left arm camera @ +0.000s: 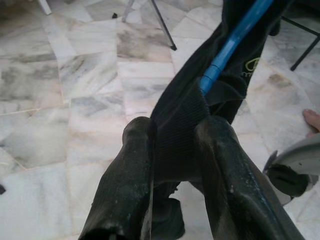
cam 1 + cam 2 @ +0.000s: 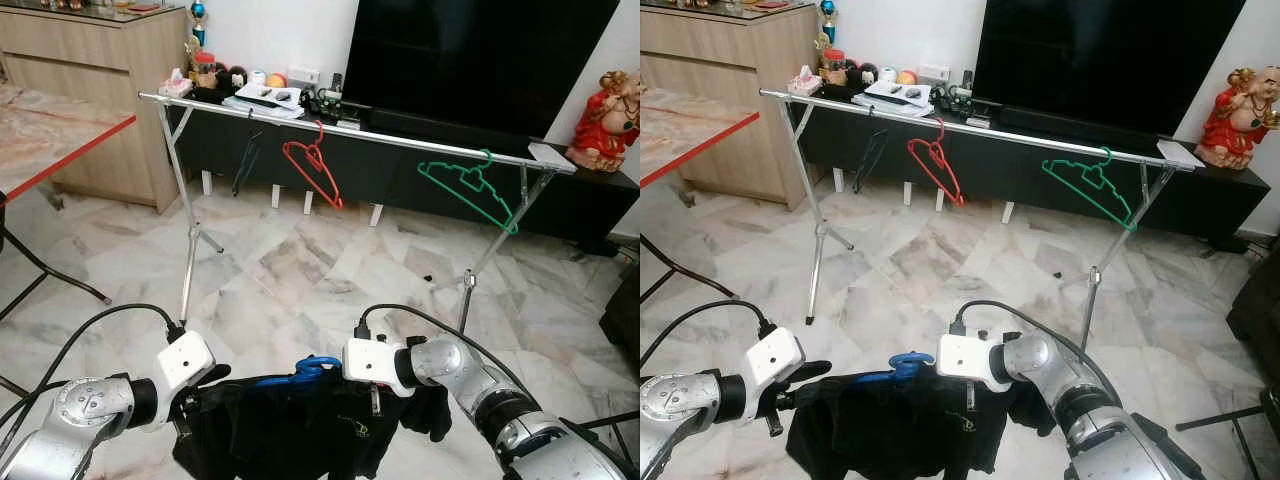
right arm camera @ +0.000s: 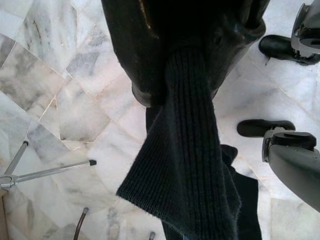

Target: Hang hanger

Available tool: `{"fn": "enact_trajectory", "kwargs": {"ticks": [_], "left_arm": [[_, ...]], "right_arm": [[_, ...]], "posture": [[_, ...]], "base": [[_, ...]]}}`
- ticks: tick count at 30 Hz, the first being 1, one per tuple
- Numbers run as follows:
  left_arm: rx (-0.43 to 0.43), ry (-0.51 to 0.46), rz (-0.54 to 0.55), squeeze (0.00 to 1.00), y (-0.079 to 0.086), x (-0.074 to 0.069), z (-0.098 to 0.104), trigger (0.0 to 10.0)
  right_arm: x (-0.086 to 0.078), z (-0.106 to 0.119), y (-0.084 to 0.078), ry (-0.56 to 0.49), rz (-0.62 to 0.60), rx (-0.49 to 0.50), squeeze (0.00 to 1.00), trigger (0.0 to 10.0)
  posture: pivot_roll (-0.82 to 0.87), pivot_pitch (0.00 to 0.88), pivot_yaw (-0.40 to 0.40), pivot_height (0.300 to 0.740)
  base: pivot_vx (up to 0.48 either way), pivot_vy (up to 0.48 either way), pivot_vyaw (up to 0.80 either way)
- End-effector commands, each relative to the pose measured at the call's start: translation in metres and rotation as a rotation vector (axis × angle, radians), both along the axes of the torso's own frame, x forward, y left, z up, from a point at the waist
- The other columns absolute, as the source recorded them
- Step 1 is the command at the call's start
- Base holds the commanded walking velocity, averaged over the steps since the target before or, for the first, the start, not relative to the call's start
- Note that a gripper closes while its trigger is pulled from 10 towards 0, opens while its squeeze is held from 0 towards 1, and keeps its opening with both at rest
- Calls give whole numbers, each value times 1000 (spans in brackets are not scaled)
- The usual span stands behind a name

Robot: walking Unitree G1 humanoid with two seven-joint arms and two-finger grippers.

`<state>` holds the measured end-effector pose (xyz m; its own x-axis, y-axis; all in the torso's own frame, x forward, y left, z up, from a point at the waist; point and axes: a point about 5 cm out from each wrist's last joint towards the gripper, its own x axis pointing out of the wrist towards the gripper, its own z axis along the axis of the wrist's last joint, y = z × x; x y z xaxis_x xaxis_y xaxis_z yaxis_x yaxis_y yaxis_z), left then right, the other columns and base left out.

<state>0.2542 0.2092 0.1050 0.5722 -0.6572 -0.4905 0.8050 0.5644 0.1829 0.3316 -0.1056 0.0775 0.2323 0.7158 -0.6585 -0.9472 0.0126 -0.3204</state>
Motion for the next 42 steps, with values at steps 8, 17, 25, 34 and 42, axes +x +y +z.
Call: {"fn": "enact_trajectory", "kwargs": {"ticks": [8,17,25,34,42], "left_arm": [[60,6,57,0,31,-1,-4,10000],[101,60,-15,0,29,-6,-20,10000],[66,55,-68,0,13,-2,-25,10000],[20,50,-113,1000,-1,3,-26,10000],[5,32,-130,1000,-10,7,-26,10000]], "right_arm": [[8,16,-3,-50,25,10,0,0],[9,23,-3,-50,61,29,0,0],[9,28,-4,-52,84,46,0,0],[10,31,-3,-51,100,59,0,0],[10,36,0,-45,110,94,0,0]], "posture": [[182,0,-174,740],[176,0,-176,740],[165,0,-179,740],[163,0,-179,740],[161,0,-179,740]], "base": [[0,0,0],[0,0,0],[0,0,0],[0,0,0],[0,0,0]]}}
